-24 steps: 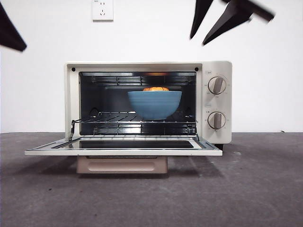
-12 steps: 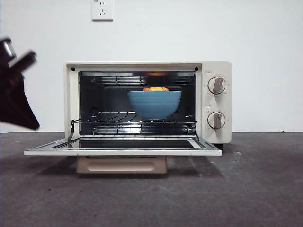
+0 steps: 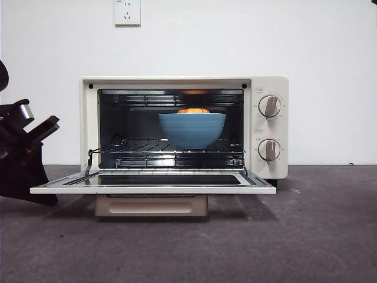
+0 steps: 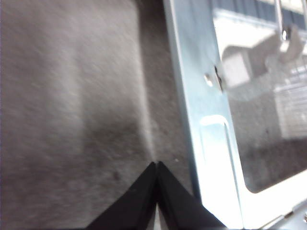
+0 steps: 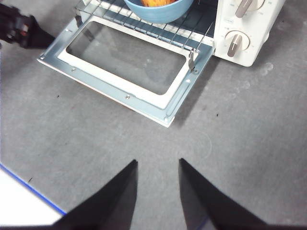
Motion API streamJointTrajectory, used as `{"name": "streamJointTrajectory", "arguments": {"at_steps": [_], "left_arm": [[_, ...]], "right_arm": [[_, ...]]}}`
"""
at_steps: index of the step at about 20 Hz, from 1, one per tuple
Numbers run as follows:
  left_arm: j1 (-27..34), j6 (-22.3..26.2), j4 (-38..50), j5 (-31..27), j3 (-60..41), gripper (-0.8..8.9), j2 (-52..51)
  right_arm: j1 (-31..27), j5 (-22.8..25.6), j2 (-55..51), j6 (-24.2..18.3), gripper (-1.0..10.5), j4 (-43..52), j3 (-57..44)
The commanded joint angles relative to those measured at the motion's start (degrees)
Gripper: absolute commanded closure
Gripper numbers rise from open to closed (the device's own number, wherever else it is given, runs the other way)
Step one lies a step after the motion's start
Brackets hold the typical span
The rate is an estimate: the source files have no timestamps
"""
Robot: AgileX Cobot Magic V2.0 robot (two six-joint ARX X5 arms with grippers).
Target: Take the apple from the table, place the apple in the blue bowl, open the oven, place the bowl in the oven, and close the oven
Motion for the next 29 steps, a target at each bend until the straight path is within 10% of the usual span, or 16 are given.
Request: {"name": "streamJointTrajectory", "arguments": {"at_steps": [1, 12, 29], "left_arm": [[-0.2, -1.3, 1.3, 2.6, 0.2, 8.07, 1.4], [1.3, -12.8, 13.1, 20.0, 0.4, 8.07, 1.3], [3.7, -30.1, 41.9, 16.6, 0.4, 8.07, 0.9]], "right_arm": [[0.4, 1.4, -0.9, 1.4, 8.1, 0.5, 0.2], [0.4, 2.9, -4.8, 3.2, 8.1, -0.9, 0.2], [0.4, 3.0, -4.8, 5.2, 8.1, -1.2, 0.2]]}}
